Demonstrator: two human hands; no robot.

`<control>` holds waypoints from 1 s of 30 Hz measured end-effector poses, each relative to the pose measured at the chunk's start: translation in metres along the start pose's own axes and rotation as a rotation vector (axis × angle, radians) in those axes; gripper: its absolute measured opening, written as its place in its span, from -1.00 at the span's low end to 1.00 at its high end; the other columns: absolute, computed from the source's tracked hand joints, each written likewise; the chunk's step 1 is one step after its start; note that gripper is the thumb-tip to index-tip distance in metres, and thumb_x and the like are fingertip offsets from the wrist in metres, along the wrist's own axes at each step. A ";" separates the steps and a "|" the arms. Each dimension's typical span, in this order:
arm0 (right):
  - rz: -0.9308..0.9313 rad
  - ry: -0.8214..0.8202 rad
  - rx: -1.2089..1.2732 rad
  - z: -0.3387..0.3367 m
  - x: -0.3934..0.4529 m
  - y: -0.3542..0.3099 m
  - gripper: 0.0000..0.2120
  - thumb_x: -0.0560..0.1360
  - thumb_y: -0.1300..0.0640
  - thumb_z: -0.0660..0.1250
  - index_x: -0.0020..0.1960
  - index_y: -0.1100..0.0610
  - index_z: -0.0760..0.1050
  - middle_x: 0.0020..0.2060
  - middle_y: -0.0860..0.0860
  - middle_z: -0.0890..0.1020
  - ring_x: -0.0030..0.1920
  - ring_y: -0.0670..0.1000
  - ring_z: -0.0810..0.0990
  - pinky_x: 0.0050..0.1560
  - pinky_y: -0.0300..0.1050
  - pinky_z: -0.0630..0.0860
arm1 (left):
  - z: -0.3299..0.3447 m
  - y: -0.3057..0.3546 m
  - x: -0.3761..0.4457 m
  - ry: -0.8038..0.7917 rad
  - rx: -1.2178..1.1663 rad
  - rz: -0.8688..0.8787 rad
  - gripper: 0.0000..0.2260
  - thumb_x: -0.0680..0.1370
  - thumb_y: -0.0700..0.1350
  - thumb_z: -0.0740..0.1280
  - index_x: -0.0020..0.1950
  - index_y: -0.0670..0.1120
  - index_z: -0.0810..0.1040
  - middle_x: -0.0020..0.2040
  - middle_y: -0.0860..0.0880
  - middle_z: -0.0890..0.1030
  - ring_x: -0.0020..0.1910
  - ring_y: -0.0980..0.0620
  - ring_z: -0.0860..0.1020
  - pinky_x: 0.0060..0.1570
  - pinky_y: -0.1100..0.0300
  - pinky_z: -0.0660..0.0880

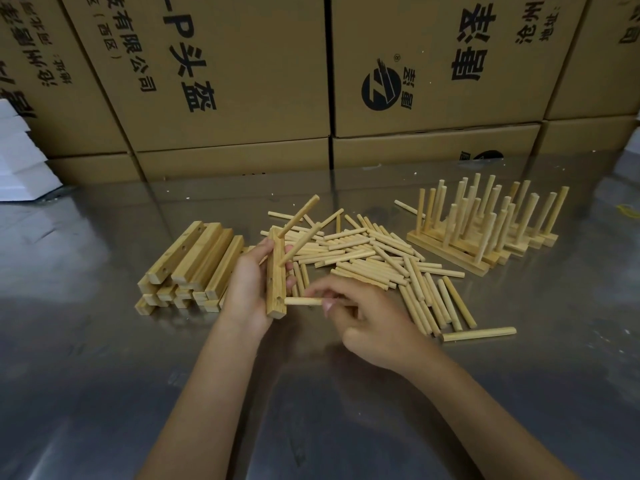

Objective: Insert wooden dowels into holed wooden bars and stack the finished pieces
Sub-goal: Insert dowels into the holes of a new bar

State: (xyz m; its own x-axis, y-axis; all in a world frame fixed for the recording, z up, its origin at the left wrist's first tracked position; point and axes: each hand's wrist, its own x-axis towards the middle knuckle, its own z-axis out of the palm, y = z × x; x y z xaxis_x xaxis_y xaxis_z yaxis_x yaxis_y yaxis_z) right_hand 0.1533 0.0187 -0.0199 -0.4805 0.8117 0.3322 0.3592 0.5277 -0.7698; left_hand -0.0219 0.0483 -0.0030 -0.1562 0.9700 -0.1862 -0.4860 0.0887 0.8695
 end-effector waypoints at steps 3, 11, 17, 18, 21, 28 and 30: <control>-0.059 0.050 0.008 0.006 0.000 -0.003 -0.72 0.56 0.27 0.26 0.14 0.00 0.63 -0.12 -0.10 0.59 -0.14 -0.10 0.50 -0.17 -0.22 0.41 | -0.001 -0.001 0.003 0.002 0.005 0.010 -0.75 0.67 -0.08 0.18 0.29 -0.14 0.48 -0.25 -0.04 0.51 -0.40 0.05 0.41 -0.52 0.25 0.41; -0.186 0.154 -0.174 0.009 0.000 -0.003 -0.78 0.50 0.22 0.41 0.12 0.07 0.67 -0.18 -0.19 0.53 -0.13 -0.18 0.49 -0.13 -0.42 0.35 | 0.002 -0.008 0.004 -0.018 -0.003 0.041 -0.63 0.68 -0.12 0.20 0.47 -0.19 0.39 -0.24 -0.04 0.54 -0.44 0.02 0.37 -0.56 0.24 0.39; -0.260 0.160 -0.385 0.006 0.001 -0.004 -0.82 0.52 0.19 0.37 0.08 0.05 0.66 -0.28 -0.19 0.38 -0.21 -0.20 0.27 -0.21 -0.44 0.25 | 0.007 -0.016 0.003 -0.026 0.059 0.112 -0.70 0.68 -0.12 0.20 0.40 -0.15 0.47 -0.13 -0.03 0.58 -0.45 0.00 0.36 -0.51 0.20 0.34; -0.262 0.158 -0.396 0.005 0.001 -0.005 -0.82 0.52 0.19 0.36 0.08 0.04 0.66 -0.29 -0.19 0.37 -0.21 -0.19 0.27 -0.22 -0.43 0.25 | 0.007 -0.016 0.003 -0.026 0.063 0.118 -0.72 0.68 -0.12 0.21 0.36 -0.12 0.51 -0.13 -0.03 0.59 -0.45 0.01 0.37 -0.50 0.20 0.34; -0.254 0.146 -0.402 0.004 0.001 -0.005 -0.82 0.53 0.18 0.34 0.07 0.03 0.66 -0.31 -0.17 0.38 -0.23 -0.14 0.31 -0.24 -0.34 0.27 | 0.010 -0.019 0.002 -0.013 0.076 0.141 -0.76 0.67 -0.12 0.22 0.31 -0.08 0.55 -0.16 -0.01 0.62 -0.47 0.02 0.37 -0.49 0.19 0.34; -0.150 0.148 -0.313 0.004 0.000 -0.003 -0.83 0.51 0.12 0.38 0.05 -0.03 0.69 -0.28 -0.17 0.57 -0.31 -0.17 0.45 -0.29 -0.26 0.39 | 0.013 -0.020 -0.001 0.011 0.074 0.161 -0.70 0.67 -0.12 0.23 0.40 0.01 0.51 -0.16 -0.01 0.65 -0.43 0.03 0.37 -0.43 0.18 0.37; -0.087 0.153 -0.216 0.002 0.001 -0.001 -0.82 0.49 0.07 0.44 0.06 -0.08 0.70 -0.19 -0.20 0.68 -0.22 -0.21 0.56 -0.20 -0.23 0.52 | 0.011 -0.017 0.001 -0.004 0.080 0.173 -0.68 0.66 -0.13 0.24 0.43 0.01 0.49 -0.14 -0.01 0.65 -0.42 0.03 0.38 -0.44 0.20 0.39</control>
State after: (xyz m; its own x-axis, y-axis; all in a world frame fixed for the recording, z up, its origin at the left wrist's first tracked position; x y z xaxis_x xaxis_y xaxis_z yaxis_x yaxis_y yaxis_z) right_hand 0.1505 0.0182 -0.0196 -0.3963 0.7806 0.4834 0.4916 0.6251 -0.6063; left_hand -0.0044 0.0501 -0.0128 -0.2276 0.9733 -0.0288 -0.3823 -0.0621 0.9219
